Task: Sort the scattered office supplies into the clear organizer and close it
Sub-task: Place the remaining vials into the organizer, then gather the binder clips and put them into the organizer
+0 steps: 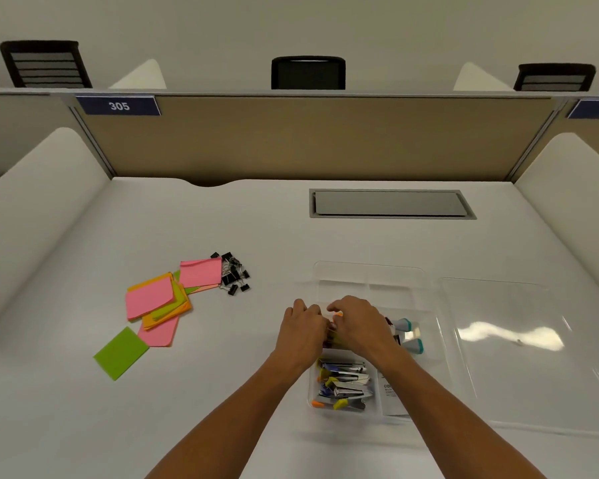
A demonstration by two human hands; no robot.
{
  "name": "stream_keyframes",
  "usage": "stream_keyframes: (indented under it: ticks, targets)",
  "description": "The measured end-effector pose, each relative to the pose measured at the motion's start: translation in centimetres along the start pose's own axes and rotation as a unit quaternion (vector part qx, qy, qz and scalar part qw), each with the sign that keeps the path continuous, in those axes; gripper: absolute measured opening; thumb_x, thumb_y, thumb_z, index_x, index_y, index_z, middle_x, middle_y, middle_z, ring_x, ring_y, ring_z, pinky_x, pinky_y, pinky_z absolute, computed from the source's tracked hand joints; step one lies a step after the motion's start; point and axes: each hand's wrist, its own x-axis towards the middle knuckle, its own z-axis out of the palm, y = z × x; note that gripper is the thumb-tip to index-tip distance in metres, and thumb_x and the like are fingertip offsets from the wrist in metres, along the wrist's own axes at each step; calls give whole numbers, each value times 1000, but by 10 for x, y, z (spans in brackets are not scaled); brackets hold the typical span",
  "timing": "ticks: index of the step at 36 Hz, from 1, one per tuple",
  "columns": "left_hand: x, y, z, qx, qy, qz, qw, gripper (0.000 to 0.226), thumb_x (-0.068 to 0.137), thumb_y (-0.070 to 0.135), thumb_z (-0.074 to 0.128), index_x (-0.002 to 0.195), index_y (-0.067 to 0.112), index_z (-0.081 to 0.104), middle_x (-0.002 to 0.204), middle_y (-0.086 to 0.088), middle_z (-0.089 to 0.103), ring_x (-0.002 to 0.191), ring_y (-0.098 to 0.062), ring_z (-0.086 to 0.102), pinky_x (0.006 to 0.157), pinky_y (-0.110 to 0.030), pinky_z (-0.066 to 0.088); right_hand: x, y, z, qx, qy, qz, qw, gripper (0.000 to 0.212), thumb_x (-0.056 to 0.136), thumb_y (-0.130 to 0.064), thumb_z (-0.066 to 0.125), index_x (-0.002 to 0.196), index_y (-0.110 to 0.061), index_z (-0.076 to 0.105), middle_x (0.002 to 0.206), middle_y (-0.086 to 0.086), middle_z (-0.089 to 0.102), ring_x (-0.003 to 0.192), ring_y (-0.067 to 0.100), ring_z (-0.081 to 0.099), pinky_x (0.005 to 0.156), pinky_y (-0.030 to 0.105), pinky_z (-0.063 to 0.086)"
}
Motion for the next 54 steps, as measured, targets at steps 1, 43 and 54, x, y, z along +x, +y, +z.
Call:
stream_keyframes:
  ticks: [1, 43, 54]
  targets:
    - [0, -1, -1, -17, 6, -3, 1000, 25, 91, 14, 58, 113, 20, 68, 112, -2, 62, 105, -25, 43, 84, -33, 38, 1, -2, 0, 5, 2, -3, 1000, 30, 99, -25, 52, 127, -27, 65, 129, -2, 63, 114, 18, 60, 96, 36, 48]
    - [-44, -227, -12, -270, 159, -181, 932, 48, 90, 23, 66, 135, 17, 52, 139, -5, 46, 130, -21, 39, 106, -32, 34, 108, -158, 73, -27, -110, -148, 982, 89, 90, -45, 64, 157, -19, 13, 162, 7, 15, 143, 32, 26, 112, 46, 37]
    - [68, -288, -24, -295, 75, -159, 939, 40, 100, 25, 51, 139, 14, 50, 148, -13, 37, 135, -30, 37, 113, -42, 30, 132, -162, 105, -90, -56, -220, 970, 86, 86, -53, 59, 155, -16, 22, 160, 13, 21, 146, 34, 19, 117, 46, 29]
